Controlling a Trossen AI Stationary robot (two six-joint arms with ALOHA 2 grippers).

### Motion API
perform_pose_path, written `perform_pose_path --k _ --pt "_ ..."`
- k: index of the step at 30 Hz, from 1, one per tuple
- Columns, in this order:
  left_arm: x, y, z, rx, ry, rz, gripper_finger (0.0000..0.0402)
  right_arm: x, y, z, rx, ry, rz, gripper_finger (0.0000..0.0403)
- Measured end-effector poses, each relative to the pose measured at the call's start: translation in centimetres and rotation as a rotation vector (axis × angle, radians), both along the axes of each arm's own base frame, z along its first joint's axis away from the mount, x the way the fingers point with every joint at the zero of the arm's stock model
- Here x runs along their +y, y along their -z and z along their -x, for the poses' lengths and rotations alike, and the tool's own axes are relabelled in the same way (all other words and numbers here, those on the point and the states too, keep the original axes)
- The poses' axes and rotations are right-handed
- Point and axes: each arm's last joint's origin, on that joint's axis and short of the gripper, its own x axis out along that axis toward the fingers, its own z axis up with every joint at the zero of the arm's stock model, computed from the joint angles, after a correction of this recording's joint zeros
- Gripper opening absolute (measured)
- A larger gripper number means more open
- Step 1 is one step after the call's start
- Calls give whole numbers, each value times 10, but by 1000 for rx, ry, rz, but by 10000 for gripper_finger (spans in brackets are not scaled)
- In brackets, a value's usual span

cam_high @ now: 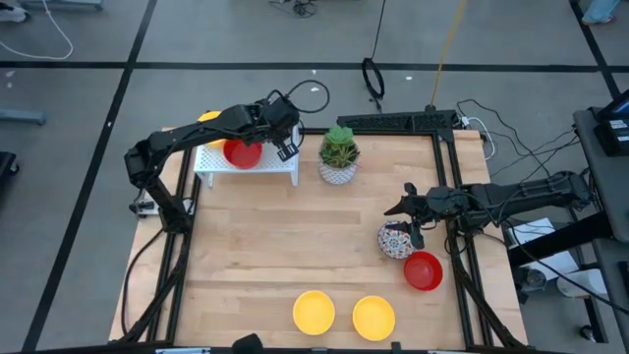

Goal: Pick & Place Mini bowls
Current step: Stack the patterned bowl on top of the other patterned bowl on the shelf

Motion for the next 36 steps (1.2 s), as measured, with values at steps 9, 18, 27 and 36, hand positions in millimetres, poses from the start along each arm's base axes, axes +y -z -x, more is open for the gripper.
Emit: perform_pose_path --k 9,18,27,36 --pt "0 3 -2 11 8 8 43 0 0 0 0 0 0 171" --pt "-1 3 -2 6 0 12 38 0 0 0 0 0 0 171" --pt "0 3 -2 1 -7 10 84 0 0 0 -1 0 0 171" --pt "-3 -4 2 -17 -4 2 149 0 0 0 -1 0 -1 171"
